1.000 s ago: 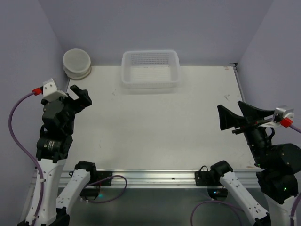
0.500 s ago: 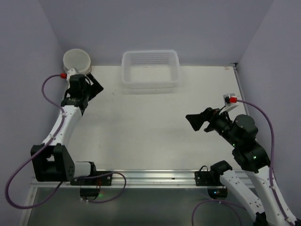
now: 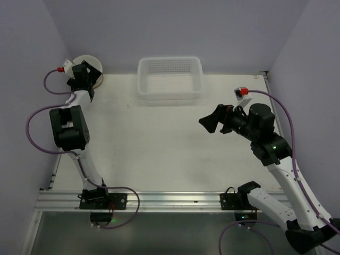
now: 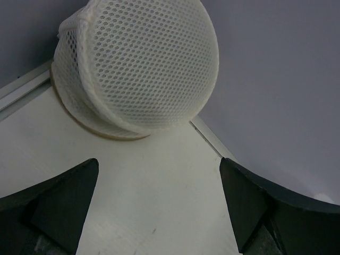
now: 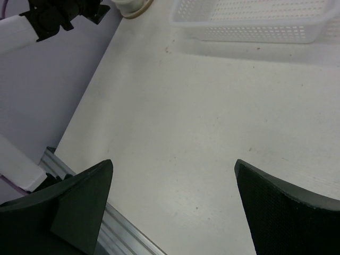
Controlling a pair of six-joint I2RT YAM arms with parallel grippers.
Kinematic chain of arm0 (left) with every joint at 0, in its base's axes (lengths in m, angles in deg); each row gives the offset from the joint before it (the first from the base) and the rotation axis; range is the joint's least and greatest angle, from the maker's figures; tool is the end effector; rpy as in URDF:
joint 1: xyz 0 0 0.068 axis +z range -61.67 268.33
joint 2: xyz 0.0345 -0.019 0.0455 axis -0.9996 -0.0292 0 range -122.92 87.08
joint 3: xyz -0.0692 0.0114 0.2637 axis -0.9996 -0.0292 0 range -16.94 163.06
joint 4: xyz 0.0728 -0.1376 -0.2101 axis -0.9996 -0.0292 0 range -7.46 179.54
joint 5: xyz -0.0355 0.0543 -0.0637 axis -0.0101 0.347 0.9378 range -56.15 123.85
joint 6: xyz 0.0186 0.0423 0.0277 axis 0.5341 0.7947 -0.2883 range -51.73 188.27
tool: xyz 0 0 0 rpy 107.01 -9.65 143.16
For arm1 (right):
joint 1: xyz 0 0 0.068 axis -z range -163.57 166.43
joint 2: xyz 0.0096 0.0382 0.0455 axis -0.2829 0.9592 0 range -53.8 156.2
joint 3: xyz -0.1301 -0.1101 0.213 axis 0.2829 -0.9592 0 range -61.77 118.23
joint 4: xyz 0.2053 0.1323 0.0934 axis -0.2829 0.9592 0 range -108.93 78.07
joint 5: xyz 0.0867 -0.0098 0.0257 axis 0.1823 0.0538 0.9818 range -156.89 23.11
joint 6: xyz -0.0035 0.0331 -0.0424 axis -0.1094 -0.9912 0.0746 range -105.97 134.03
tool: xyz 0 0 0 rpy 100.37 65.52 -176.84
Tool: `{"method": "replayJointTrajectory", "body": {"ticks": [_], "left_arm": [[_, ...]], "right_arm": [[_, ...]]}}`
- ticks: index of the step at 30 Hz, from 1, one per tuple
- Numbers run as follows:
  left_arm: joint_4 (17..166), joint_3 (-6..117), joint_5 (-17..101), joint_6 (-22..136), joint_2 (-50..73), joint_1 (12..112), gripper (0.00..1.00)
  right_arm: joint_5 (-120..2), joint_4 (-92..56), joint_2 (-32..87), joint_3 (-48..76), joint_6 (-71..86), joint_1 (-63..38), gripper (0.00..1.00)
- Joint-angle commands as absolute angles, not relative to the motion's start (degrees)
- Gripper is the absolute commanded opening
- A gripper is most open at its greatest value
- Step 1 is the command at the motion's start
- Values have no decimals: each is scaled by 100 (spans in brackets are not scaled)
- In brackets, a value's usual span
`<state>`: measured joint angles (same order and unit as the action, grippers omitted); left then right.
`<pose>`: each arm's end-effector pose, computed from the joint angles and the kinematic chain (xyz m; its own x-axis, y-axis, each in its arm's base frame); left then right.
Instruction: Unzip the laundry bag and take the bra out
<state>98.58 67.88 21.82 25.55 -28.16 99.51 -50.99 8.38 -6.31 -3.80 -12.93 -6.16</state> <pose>0.4652 0.0995 0.2404 -0.0049 -0.6773 -0.7357 -0.5219 0.6293 -0.5758 0.1581 0.0764 0.3803 -0.5155 0.2577 -0.8172 -0.4240 0.7520 0.5046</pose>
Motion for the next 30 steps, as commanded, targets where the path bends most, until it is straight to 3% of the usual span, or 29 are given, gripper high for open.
{"method": "replayJointTrajectory", "body": {"ticks": [1, 7, 9, 12, 13, 15, 16, 17, 24, 30], "left_arm": [[10482, 7682, 1962, 2450, -3629, 10160, 100], [10755, 9131, 2119, 2494, -5124, 10318, 98], [10904, 9458, 2277, 2520, -5606, 10362, 90], [11107, 10029, 2541, 2546, -6099, 10415, 61], [11177, 10153, 2620, 2529, -6162, 10423, 41], [11300, 10067, 2831, 2537, -6111, 10450, 20], [11396, 9953, 2893, 2572, -6023, 10441, 4], [11441, 9604, 2954, 2599, -5891, 10432, 0], [11477, 7293, 3481, 3213, -3505, 10310, 0], [9345, 5930, 2666, 4567, -1375, 9634, 0]], "right_arm": [[-4616, 533, -265, 53, -1137, -633, 99], [-4150, 207, 157, 36, -1295, -633, 99], [-4000, 181, 263, 71, -1295, -633, 99], [-3974, 251, 473, 194, -1295, -633, 99], [-3973, 303, 518, 273, -1286, -633, 99], [-3929, 321, 597, 317, -1277, -633, 99], [-3929, 348, 614, 361, -1277, -633, 99], [-3921, 383, 615, 379, -1269, -633, 99], [-3754, 708, 404, 476, -1040, -633, 99], [-3587, 963, 44, 301, -847, -633, 99]]}}
